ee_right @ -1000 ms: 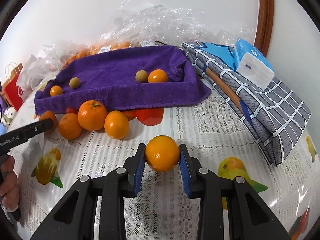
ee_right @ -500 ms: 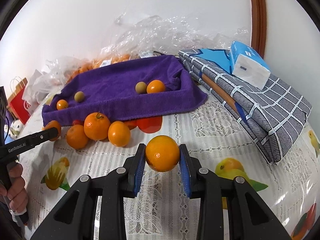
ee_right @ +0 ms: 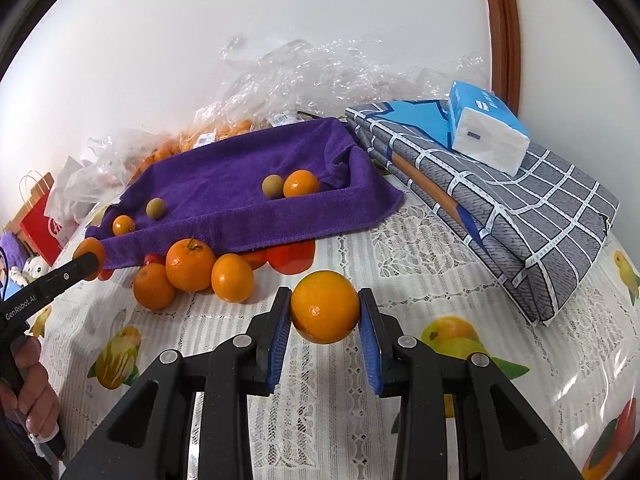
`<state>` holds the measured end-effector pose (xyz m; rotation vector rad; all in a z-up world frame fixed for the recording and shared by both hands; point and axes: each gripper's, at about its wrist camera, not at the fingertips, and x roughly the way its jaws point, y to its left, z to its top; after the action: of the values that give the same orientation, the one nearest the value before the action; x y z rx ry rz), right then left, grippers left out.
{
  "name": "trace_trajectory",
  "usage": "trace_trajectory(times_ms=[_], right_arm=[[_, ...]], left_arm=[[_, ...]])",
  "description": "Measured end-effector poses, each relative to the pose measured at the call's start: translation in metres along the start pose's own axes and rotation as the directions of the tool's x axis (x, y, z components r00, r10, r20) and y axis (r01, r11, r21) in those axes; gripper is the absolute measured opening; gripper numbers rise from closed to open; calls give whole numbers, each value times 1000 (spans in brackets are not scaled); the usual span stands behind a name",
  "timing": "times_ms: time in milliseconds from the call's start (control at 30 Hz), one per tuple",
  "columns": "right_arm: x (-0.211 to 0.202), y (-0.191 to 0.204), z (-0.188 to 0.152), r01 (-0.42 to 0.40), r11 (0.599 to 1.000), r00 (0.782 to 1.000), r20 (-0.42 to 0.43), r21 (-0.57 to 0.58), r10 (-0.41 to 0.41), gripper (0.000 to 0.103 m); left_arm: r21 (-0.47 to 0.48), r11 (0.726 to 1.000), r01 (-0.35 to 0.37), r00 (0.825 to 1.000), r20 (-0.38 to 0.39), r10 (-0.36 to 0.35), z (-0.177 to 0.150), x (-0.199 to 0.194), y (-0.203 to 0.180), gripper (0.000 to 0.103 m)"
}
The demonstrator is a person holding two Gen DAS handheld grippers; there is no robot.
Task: Organize fruits
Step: 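Lift the orange in the right tool while the left tool lifts its large orange, then carry the right tool's orange over the towel while the left tool carries its orange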
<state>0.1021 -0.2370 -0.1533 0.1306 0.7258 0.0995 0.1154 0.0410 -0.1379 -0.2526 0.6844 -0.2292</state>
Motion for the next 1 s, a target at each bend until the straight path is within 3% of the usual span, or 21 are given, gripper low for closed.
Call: trace_trajectory(times_ms=[333,667,900,1000], right_arm=[[-16,14,34,-37,999,997,68,-19,38,33],[8,36,97,-115,992,980,160,-50,121,33],[47,44,104,-142,988,981,128,-62,149,33],[63,46,97,-135,987,988,62,-87,140,33]], left_arm=[[-83,995,56,997,54,-51,31,-16,16,40],[-108,994,-9,993,116,21,92,6,27,40],[-100,995,-20,997,75,28,85,47,27,40],[-90,996,-17,999,43,20,81,58,24,40]])
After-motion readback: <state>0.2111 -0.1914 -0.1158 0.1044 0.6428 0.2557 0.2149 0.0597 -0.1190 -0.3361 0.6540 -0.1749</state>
